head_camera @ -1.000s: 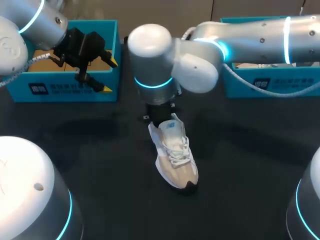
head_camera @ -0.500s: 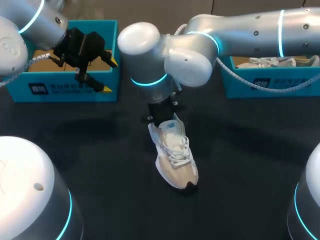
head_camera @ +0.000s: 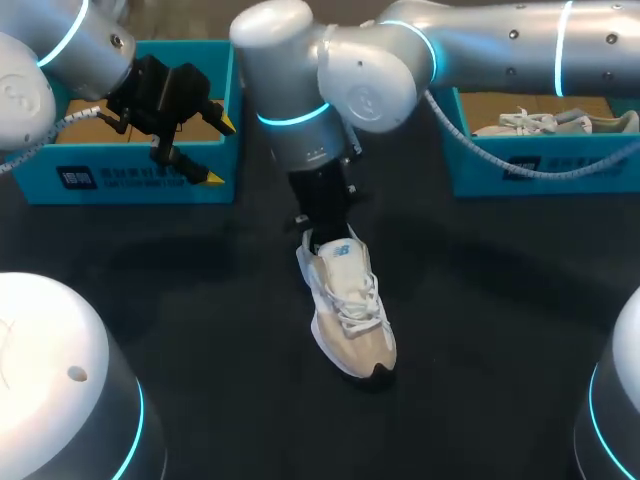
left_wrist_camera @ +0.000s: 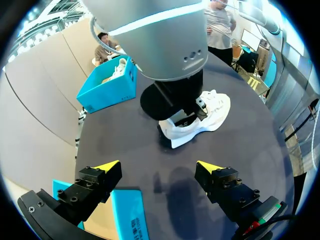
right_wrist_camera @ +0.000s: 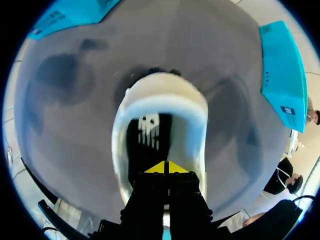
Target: Take the shoe out of the shoebox, open the shoe tongue, remove and reinsert the insole, then place the shoe into the shoebox
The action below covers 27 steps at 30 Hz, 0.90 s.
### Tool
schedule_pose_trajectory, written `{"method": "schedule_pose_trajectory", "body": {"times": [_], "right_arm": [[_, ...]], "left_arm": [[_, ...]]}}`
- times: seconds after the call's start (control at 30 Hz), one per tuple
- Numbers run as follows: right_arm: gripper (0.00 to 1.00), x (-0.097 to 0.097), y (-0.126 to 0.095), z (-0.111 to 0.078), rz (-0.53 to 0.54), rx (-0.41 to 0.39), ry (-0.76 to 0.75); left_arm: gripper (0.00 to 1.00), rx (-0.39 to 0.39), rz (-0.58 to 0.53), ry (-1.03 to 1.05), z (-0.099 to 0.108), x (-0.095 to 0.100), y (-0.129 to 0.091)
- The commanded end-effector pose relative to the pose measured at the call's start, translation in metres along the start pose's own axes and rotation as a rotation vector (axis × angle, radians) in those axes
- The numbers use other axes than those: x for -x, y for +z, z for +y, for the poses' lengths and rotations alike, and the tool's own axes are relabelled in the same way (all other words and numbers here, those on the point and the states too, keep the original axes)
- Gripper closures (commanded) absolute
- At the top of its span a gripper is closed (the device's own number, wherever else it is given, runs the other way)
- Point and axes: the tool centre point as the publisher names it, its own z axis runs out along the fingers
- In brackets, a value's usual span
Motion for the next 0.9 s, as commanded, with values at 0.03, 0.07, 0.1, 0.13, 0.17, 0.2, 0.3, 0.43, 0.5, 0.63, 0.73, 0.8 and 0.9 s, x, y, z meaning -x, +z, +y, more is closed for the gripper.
{"method": "schedule_pose_trajectory", "body": {"times": [0.03,0.07,0.1,0.13,0.17,0.2,0.3,0.43,0.5,0.63,0.73,0.8,0.9], "right_arm": [[1.00,0.005,0.002,-0.006,0.036,-0.044,-0.017],[1.00,0.005,0.001,-0.009,0.037,-0.058,-0.025],[1.00,0.004,0.001,-0.011,0.036,-0.072,-0.031],[1.00,0.004,0.000,-0.013,0.038,-0.081,-0.033],[1.00,0.004,-0.003,-0.017,0.043,-0.087,-0.029],[1.00,0.004,-0.004,-0.020,0.050,-0.099,-0.029],[1.00,0.006,-0.006,-0.028,0.048,-0.116,-0.020],[0.60,0.008,-0.006,-0.032,0.071,-0.115,0.001],[0.05,0.007,-0.003,-0.031,0.082,-0.122,-0.001],[0.00,0.003,-0.001,-0.028,0.095,-0.127,-0.010],[0.00,0.002,0.000,-0.027,0.097,-0.126,-0.015],[0.00,0.001,0.000,-0.026,0.097,-0.128,-0.024],[0.00,0.000,-0.001,-0.025,0.094,-0.128,-0.030]], "left_arm": [[0.00,0.002,0.000,0.000,0.000,0.000,0.000],[0.00,0.002,0.000,0.000,0.000,0.000,0.000],[0.00,0.002,0.000,0.000,0.000,0.000,0.000],[0.00,0.002,0.000,0.000,0.000,0.000,0.000],[0.00,0.002,0.000,0.000,0.000,0.000,0.000],[0.00,0.002,0.000,0.000,0.000,0.000,0.000],[0.00,0.002,0.000,0.000,0.000,0.000,0.000],[0.00,0.002,0.000,0.000,0.000,0.000,0.000],[0.00,0.002,0.000,0.000,0.000,0.000,0.000],[0.00,0.002,0.000,0.000,0.000,0.000,0.000],[0.00,0.002,0.000,0.000,0.000,0.000,0.000],[0.00,0.002,0.000,0.000,0.000,0.000,0.000],[0.00,0.002,0.000,0.000,0.000,0.000,0.000]]}}
